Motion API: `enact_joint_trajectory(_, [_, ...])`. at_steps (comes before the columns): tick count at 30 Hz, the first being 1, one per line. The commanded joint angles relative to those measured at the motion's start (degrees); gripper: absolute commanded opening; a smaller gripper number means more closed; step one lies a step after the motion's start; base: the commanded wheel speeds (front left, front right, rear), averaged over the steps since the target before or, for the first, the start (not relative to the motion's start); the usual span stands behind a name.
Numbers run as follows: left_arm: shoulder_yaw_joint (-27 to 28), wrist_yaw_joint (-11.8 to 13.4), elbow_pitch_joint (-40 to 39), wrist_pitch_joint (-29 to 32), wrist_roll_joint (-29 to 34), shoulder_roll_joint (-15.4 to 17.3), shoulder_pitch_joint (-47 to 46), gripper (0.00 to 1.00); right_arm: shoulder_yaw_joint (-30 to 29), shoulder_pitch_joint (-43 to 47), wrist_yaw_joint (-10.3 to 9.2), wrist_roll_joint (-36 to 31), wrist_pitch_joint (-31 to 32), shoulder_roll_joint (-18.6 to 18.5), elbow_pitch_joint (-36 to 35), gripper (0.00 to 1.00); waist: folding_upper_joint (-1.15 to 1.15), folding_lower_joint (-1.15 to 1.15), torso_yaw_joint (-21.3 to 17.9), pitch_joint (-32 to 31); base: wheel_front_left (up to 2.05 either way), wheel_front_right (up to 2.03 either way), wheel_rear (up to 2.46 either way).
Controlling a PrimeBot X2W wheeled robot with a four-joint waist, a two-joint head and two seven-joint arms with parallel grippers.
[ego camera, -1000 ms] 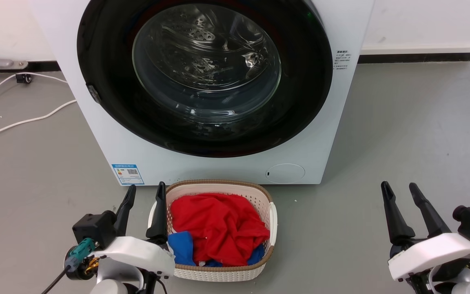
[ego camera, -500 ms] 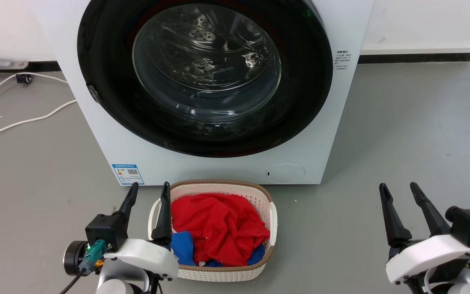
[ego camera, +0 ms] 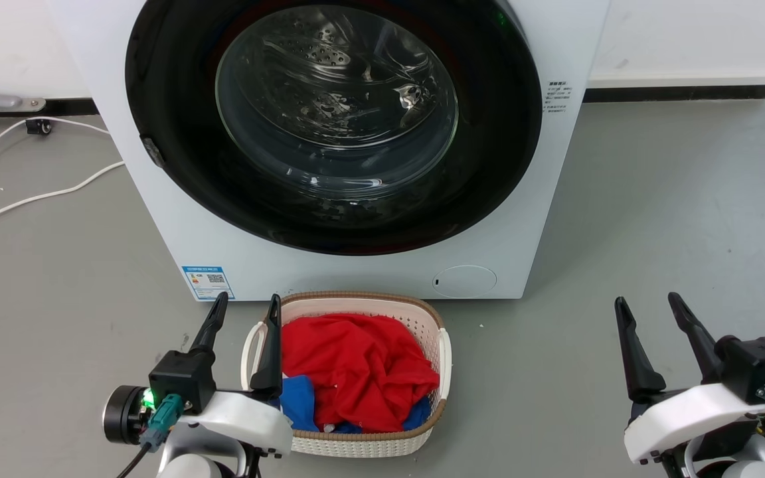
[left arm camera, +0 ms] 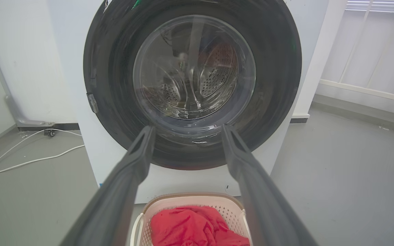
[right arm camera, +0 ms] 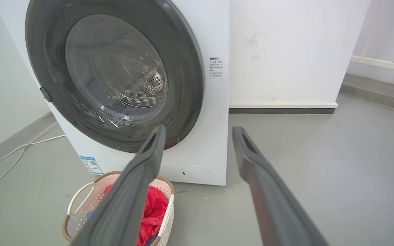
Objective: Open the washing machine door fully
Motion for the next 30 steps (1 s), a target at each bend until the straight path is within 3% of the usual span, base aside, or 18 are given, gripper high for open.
enact_joint_trajectory(1, [0.1, -0.1, 0.0, -0.4, 1.1, -0.2, -0.3, 1.00, -0.1, 0.5, 0.00, -1.2, -0.4, 0.2, -0.6, 1.00, 0.00, 0.00, 0.0, 0.0, 0.00, 0.00, 0.00])
enact_joint_trajectory(17, [1.6, -1.9, 2.3, -2.1, 5.5, -1.3, -0.2, 1.00, -1.0, 0.8, 0.00, -6.3, -1.1, 0.9, -1.3, 1.00, 0.00, 0.00, -0.2, -0.3, 0.00, 0.00, 0.00])
enact_joint_trajectory(30, [3.0, -2.7, 3.9, -2.1, 4.9, -2.2, -0.6, 1.00, -1.3, 0.1, 0.00, -4.2, -1.8, 0.9, -0.2, 1.00, 0.00, 0.00, -0.1, -0.2, 0.00, 0.00, 0.00])
